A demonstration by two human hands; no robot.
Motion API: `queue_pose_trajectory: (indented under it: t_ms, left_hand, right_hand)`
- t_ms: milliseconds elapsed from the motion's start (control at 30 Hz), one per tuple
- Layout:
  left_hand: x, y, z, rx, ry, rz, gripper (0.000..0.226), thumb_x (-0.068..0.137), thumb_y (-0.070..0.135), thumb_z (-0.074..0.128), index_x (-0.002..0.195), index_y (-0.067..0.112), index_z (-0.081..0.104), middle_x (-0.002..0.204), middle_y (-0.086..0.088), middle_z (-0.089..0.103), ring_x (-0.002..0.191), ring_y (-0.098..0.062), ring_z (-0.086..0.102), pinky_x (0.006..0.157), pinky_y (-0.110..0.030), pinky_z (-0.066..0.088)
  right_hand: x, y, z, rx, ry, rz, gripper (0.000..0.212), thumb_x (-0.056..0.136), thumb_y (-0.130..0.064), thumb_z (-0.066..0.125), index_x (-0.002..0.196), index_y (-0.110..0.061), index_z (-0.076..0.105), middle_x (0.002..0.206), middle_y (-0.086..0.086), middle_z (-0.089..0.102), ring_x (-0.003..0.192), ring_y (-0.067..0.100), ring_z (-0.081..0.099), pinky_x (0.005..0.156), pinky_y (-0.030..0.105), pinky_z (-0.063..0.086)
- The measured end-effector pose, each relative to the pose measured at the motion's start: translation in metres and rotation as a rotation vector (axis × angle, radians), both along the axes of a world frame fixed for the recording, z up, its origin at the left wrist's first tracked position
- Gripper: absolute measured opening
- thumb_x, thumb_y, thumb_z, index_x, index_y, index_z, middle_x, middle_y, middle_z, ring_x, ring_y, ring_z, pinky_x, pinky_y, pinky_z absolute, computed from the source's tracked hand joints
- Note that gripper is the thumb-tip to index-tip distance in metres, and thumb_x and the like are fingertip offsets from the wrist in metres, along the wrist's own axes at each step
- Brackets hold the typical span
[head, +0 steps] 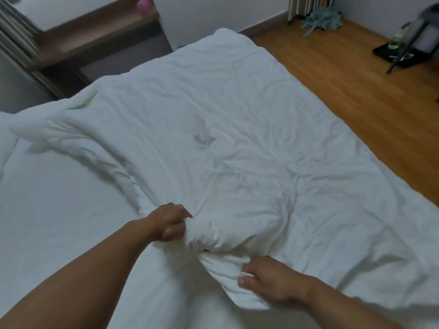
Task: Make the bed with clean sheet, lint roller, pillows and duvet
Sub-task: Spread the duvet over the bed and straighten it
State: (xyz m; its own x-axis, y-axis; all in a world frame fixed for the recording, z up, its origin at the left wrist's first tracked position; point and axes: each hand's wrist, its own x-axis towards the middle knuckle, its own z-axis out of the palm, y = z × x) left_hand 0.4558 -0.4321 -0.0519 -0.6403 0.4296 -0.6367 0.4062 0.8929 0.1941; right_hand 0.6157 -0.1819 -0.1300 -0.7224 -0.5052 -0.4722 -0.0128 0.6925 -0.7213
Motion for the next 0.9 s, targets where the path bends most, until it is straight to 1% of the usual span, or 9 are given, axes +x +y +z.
queue_pose_trajectory:
  t_ms: [67, 133, 233, 367, 467, 600, 733, 833, 900]
  left_hand:
    - [0.032, -0.032, 0.020, 0.021, -0.035, 0.013, 0.024, 0.055, 0.018, 0.040, 0.063, 0.028, 0.060, 0.072, 0.009, 0.067, 0.081, -0.019, 0.063, 0.066, -0.022, 0.041]
    - [0.068, -0.068, 0.040, 0.029, -0.049, -0.024, 0.022, 0.059, 0.015, 0.041, 0.064, 0.024, 0.061, 0.073, 0.006, 0.067, 0.082, -0.021, 0.062, 0.067, -0.022, 0.042]
    - [0.117, -0.122, 0.050, 0.034, -0.030, -0.078, 0.043, 0.068, 0.016, 0.040, 0.096, 0.013, 0.072, 0.111, -0.009, 0.071, 0.103, -0.027, 0.063, 0.084, -0.025, 0.046]
    - [0.166, -0.157, 0.004, -0.083, 0.000, -0.080, 0.052, 0.085, 0.022, 0.044, 0.134, 0.019, 0.059, 0.141, -0.007, 0.055, 0.127, -0.028, 0.052, 0.104, -0.030, 0.040]
    - [0.197, -0.154, -0.053, -0.042, 0.084, -0.055, 0.042, 0.087, 0.020, 0.050, 0.127, 0.026, 0.059, 0.131, -0.005, 0.060, 0.122, -0.029, 0.055, 0.099, -0.035, 0.044]
    - [0.229, -0.179, -0.106, 0.162, 0.154, 0.018, 0.050, 0.080, 0.035, 0.051, 0.130, 0.035, 0.055, 0.133, 0.005, 0.055, 0.122, -0.023, 0.050, 0.099, -0.038, 0.037]
    - [0.229, -0.237, -0.131, 0.479, 0.287, 0.667, 0.049, 0.078, 0.045, 0.058, 0.123, 0.026, 0.063, 0.138, 0.001, 0.053, 0.129, -0.020, 0.043, 0.110, -0.037, 0.033]
    - [0.199, -0.270, -0.150, 0.299, 0.219, 1.370, 0.048, 0.095, 0.034, 0.057, 0.139, 0.018, 0.047, 0.143, -0.014, 0.046, 0.127, -0.033, 0.046, 0.108, -0.042, 0.038]
    - [0.179, -0.281, -0.168, 0.275, 0.010, 1.569, 0.055, 0.099, 0.033, 0.053, 0.149, 0.020, 0.033, 0.148, -0.017, 0.042, 0.128, -0.037, 0.048, 0.105, -0.042, 0.040]
  right_hand:
    - [0.033, -0.030, 0.018, 0.025, 0.042, 0.032, 0.033, 0.100, -0.049, 0.050, 0.088, -0.020, 0.059, 0.101, 0.007, 0.065, 0.089, 0.017, 0.055, 0.071, 0.026, 0.031]
    - [0.067, -0.060, 0.034, 0.020, 0.065, 0.081, 0.032, 0.099, -0.050, 0.049, 0.083, -0.023, 0.054, 0.097, 0.006, 0.064, 0.080, 0.008, 0.047, 0.070, 0.026, 0.030]
    - [0.113, -0.101, 0.040, 0.064, 0.053, 0.125, 0.033, 0.097, -0.053, 0.048, 0.079, -0.025, 0.048, 0.093, 0.004, 0.064, 0.078, 0.010, 0.049, 0.069, 0.026, 0.031]
    - [0.159, -0.131, 0.007, 0.209, -0.033, -0.063, 0.037, 0.091, -0.059, 0.039, 0.071, -0.028, 0.043, 0.099, 0.003, 0.066, 0.093, 0.016, 0.061, 0.074, 0.030, 0.038]
    - [0.173, -0.152, -0.010, 0.351, -0.003, -0.154, 0.012, 0.091, -0.043, 0.047, 0.099, -0.036, 0.052, 0.122, -0.004, 0.060, 0.116, 0.018, 0.058, 0.088, 0.030, 0.042]
    - [0.137, -0.202, 0.000, 0.216, 0.253, -0.278, 0.056, 0.084, -0.046, 0.058, 0.138, -0.034, 0.047, 0.139, -0.013, 0.040, 0.123, 0.008, 0.052, 0.097, 0.023, 0.045]
    - [0.078, -0.270, -0.011, 0.150, 0.191, -0.178, 0.086, 0.082, -0.062, 0.062, 0.154, -0.038, 0.021, 0.163, -0.005, 0.016, 0.150, 0.016, 0.018, 0.119, 0.037, 0.029]
    - [0.040, -0.312, -0.052, 0.260, 0.050, -0.176, 0.112, 0.072, -0.079, 0.061, 0.155, -0.043, -0.006, 0.166, -0.001, -0.005, 0.154, 0.027, 0.002, 0.119, 0.057, 0.021]
    - [0.019, -0.314, -0.086, 0.387, 0.024, -0.190, 0.113, 0.074, -0.076, 0.060, 0.154, -0.044, -0.012, 0.165, 0.003, -0.002, 0.152, 0.033, 0.008, 0.115, 0.062, 0.024]
